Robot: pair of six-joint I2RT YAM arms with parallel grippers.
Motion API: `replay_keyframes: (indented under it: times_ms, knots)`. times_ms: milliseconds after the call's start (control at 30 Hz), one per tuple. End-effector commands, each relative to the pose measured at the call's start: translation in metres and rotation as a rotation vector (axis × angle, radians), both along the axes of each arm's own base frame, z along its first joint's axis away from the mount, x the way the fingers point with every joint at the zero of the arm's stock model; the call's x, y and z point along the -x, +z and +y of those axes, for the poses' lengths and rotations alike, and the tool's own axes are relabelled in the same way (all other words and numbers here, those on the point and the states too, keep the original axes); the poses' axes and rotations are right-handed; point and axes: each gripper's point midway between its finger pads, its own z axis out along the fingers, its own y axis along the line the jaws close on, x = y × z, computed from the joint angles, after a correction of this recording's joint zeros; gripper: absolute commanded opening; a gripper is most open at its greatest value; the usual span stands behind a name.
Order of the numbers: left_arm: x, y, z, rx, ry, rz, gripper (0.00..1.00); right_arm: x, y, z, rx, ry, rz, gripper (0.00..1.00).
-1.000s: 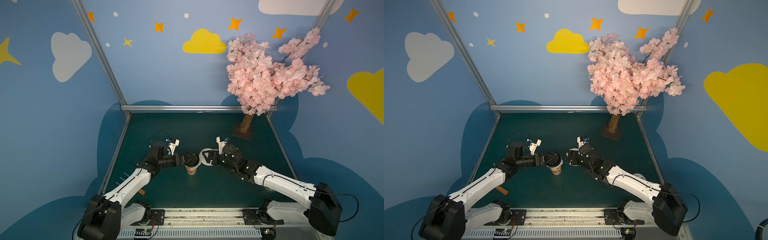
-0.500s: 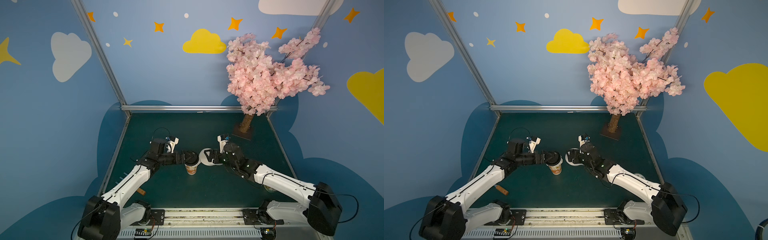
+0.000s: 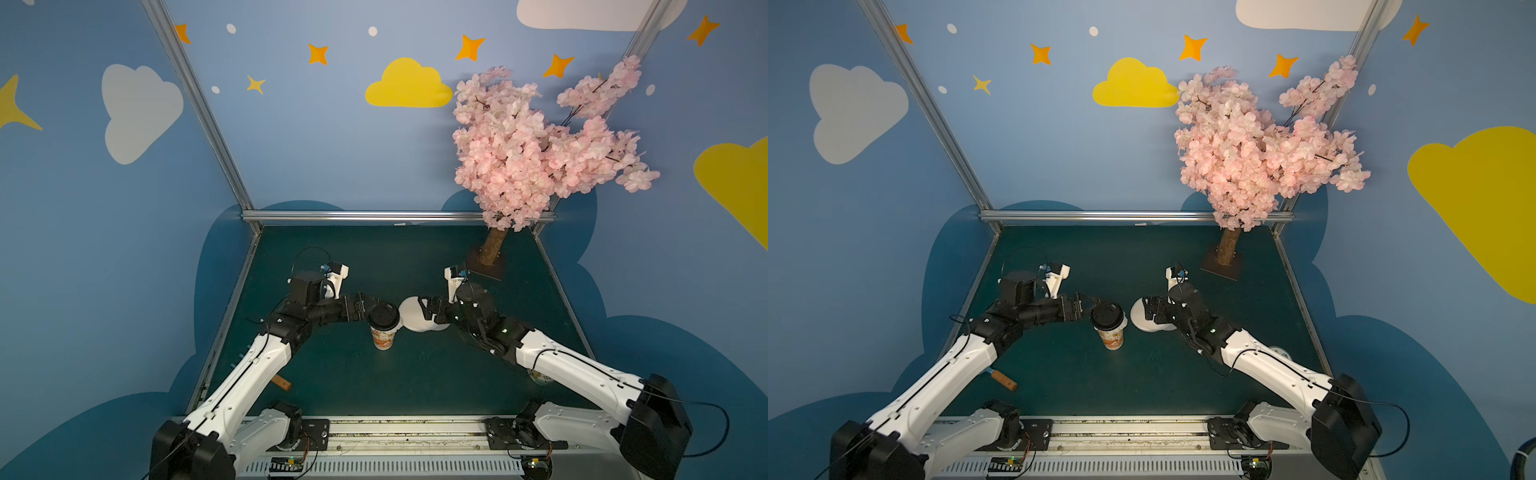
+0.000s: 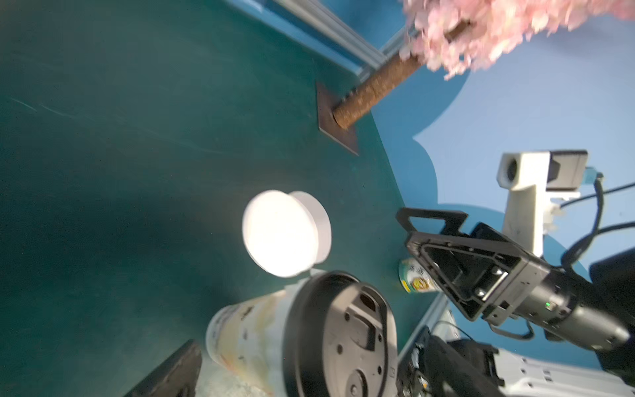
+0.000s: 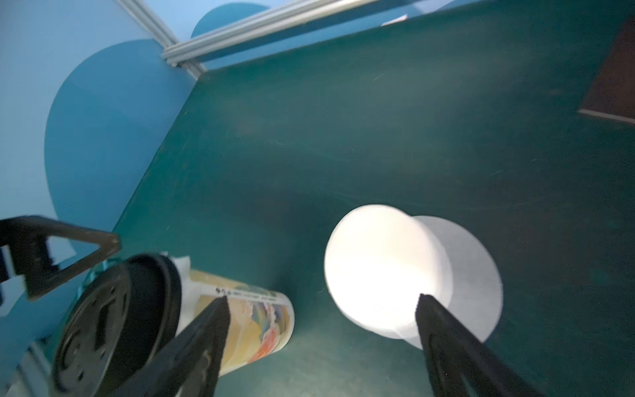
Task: Put the leak-proof paper on the milk tea cups
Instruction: Secure the cup lid on the cup, then reset both arms
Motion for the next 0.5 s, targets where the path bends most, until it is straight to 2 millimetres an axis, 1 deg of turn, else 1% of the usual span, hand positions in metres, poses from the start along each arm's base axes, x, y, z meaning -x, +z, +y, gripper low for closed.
replay_keyframes:
  times_ms: [0,33,67,100,133,167,200,233,267,300,333,400,433,467]
  knots:
    - [-0.01,0.002,0.077,-0.238,0.359,-0.144,1.0,-0.016,0.01,-0.066,0.164,-0.189,-0.127,0.93]
    - [-0.01,-0.001,0.098,-0.301,0.452,-0.195,1.0,-0.02,0.007,-0.084,0.205,-0.237,-0.153,0.94]
    - [-0.009,-0.006,0.121,-0.372,0.555,-0.232,1.0,-0.023,0.001,-0.106,0.242,-0.293,-0.164,0.95]
    - [-0.008,-0.013,0.14,-0.447,0.626,-0.263,1.0,-0.026,-0.009,-0.126,0.266,-0.336,-0.168,0.95]
    - [-0.009,-0.021,0.152,-0.514,0.667,-0.287,1.0,-0.029,-0.017,-0.14,0.289,-0.359,-0.18,0.95]
    - [-0.01,-0.034,0.166,-0.594,0.707,-0.303,1.0,-0.033,-0.027,-0.154,0.319,-0.381,-0.198,0.95]
    - [-0.013,-0.049,0.174,-0.658,0.712,-0.326,1.0,-0.037,-0.041,-0.17,0.345,-0.415,-0.207,0.95]
    - [-0.017,-0.061,0.177,-0.701,0.698,-0.348,1.0,-0.042,-0.046,-0.187,0.344,-0.482,-0.21,0.98]
    - [-0.018,-0.078,0.184,-0.737,0.701,-0.349,1.0,-0.041,-0.052,-0.203,0.309,-0.539,-0.116,0.99]
    - [-0.02,-0.087,0.189,-0.732,0.716,-0.361,1.0,-0.042,-0.052,-0.204,0.309,-0.5,-0.069,0.99]
    - [-0.024,-0.094,0.19,-0.718,0.703,-0.389,1.0,-0.045,-0.05,-0.205,0.353,-0.453,-0.057,0.99]
    - [-0.028,-0.098,0.187,-0.705,0.643,-0.346,1.0,-0.054,-0.051,-0.209,0.403,-0.443,-0.077,0.99]
    - [-0.032,-0.097,0.191,-0.69,0.65,-0.351,1.0,-0.058,-0.058,-0.213,0.435,-0.451,-0.079,0.99]
    - [-0.034,-0.099,0.199,-0.675,0.677,-0.331,1.0,-0.06,-0.07,-0.221,0.468,-0.477,-0.058,0.98]
